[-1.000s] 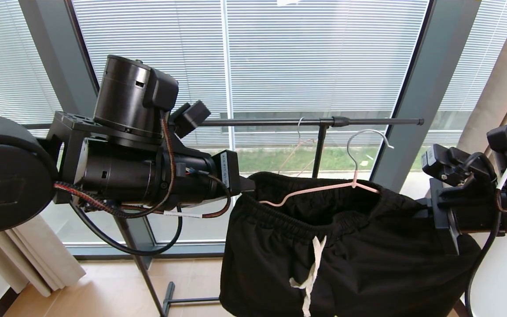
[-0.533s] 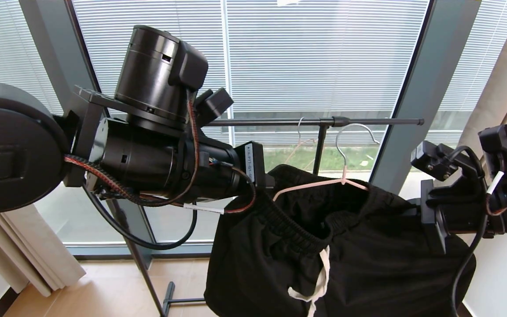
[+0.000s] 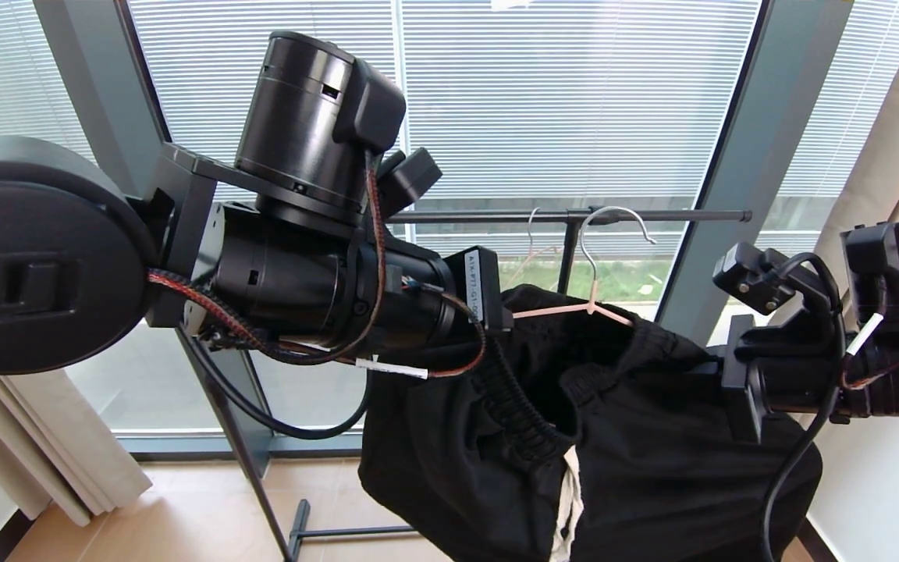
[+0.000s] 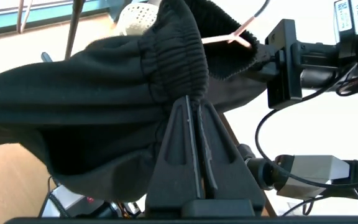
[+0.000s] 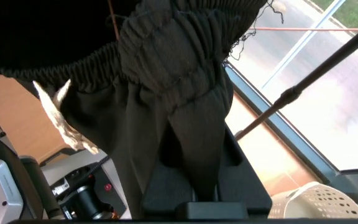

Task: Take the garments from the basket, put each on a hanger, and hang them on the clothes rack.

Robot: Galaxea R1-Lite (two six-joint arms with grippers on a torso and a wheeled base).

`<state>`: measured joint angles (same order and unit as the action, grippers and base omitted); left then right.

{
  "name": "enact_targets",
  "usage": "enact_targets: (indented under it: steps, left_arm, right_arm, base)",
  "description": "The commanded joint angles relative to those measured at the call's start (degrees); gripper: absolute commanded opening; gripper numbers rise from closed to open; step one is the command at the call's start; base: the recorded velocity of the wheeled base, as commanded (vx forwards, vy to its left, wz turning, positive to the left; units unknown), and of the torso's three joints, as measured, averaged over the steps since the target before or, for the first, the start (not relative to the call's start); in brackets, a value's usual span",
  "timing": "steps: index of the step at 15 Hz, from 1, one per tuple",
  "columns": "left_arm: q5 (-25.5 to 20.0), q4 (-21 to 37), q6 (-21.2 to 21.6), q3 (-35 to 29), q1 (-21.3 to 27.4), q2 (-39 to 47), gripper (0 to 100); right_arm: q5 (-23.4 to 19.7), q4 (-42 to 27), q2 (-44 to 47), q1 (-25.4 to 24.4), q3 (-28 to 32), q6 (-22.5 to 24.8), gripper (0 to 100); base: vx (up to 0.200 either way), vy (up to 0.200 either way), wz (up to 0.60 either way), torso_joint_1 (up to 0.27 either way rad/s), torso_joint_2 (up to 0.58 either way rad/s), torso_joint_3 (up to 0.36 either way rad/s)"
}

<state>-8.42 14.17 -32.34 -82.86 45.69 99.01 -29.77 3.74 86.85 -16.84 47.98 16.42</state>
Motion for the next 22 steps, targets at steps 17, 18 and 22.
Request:
enact_targets:
  steps: [17, 18, 22]
  left_arm:
    - [4.4, -1.5, 4.0, 6.6, 2.6, 1.4, 0]
    - [4.6, -1.6, 4.3, 6.6, 2.8, 1.5, 0]
    - [8.0, -1.7, 4.3, 6.2, 2.9, 3.6, 0]
  right_arm:
    - [-8.4, 23.3, -1.4, -3.1, -10.1, -13.3, 0]
    - [-10.0, 24.8, -1.4, -3.1, -10.9, -14.0, 0]
    - [-13.1, 28.1, -2.9, -3.1, -13.1, -14.7, 0]
  base:
    - [0.0, 0.0, 0.0, 0.0, 0.0, 0.0]
    - [0.0, 0.0, 0.0, 0.0, 0.0, 0.0]
    - [0.0, 0.0, 0.0, 0.0, 0.0, 0.0]
